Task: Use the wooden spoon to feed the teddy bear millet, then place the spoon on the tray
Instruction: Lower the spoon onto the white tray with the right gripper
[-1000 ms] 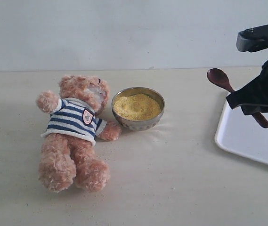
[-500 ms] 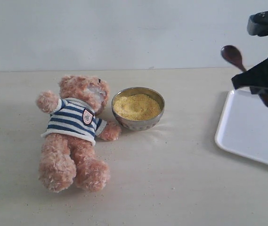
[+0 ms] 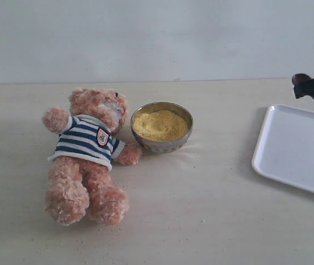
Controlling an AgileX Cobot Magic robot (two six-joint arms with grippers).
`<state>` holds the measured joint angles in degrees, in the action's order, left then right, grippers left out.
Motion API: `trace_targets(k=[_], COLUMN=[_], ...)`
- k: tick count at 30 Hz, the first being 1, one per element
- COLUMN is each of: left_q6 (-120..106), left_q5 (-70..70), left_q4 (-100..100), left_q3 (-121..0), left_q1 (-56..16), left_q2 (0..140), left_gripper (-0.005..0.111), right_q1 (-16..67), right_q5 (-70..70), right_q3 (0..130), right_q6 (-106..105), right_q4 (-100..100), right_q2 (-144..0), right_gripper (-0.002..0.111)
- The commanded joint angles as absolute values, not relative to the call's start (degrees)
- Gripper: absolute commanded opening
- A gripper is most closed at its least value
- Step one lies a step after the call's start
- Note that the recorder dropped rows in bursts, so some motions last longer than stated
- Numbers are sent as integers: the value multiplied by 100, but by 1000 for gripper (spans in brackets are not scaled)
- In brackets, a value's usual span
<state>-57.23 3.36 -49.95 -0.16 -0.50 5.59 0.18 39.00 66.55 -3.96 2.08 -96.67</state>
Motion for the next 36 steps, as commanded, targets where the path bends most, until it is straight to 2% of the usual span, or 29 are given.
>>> trace_targets(k=[1, 17, 36], left_q6=[-5750, -5750, -5750], left_q5=[299, 299, 311], left_q4=[-5008, -5008, -5008], left_q3=[0, 0, 0], left_q1=[-63, -63, -63], left_q2=[546, 546, 546], left_gripper=[5, 5, 5], right_q1=[-9, -9, -9], right_q5=[3926, 2884, 2716], right_q3=[6687, 6399, 6399], right_q6=[-466, -474, -294], right_q4=[244, -48, 57], right_q2=[-10016, -10706, -11122], right_gripper=[0, 0, 0])
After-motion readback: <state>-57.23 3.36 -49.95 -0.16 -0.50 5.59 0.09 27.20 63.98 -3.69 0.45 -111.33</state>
